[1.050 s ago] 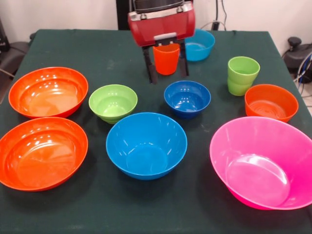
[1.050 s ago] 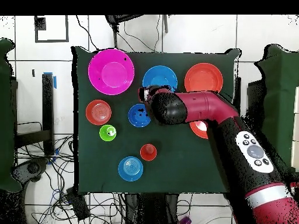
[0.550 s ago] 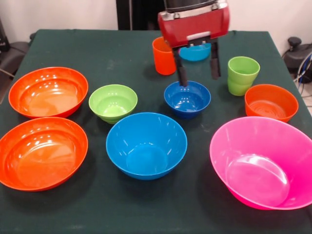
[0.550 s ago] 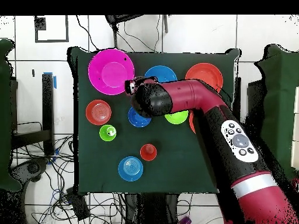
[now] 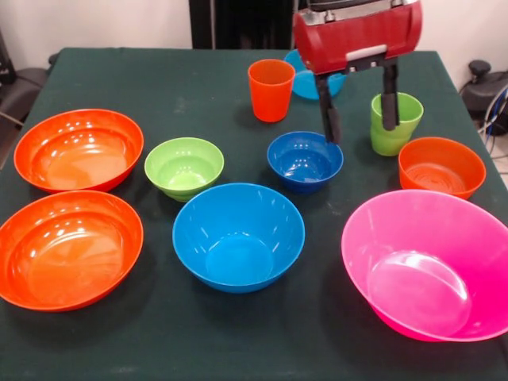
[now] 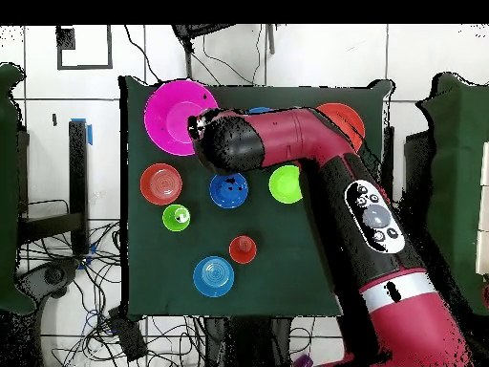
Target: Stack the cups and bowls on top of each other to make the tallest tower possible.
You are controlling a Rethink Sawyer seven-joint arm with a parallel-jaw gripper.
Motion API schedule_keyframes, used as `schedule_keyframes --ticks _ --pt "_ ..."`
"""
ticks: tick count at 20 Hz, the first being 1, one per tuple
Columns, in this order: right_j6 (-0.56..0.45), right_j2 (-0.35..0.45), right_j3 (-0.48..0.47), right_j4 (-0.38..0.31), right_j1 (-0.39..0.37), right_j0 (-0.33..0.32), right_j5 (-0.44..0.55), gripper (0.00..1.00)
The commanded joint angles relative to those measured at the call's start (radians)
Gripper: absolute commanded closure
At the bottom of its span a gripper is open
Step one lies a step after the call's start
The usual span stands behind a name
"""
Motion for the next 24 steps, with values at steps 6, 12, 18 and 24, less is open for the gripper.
schedule_keyframes --ticks 6,12,18,24 --pt "-0.097 -0.011 -0.067 -0.024 0.059 0.051 0.109 0.0" --pt "-0.105 -0.021 -0.072 -0.036 0.049 0.064 0.115 0.0" --pt "-0.073 -0.04 -0.084 -0.035 0.05 0.085 0.117 0.0" --pt "-0.065 -0.047 -0.093 -0.032 0.051 0.095 0.125 0.0"
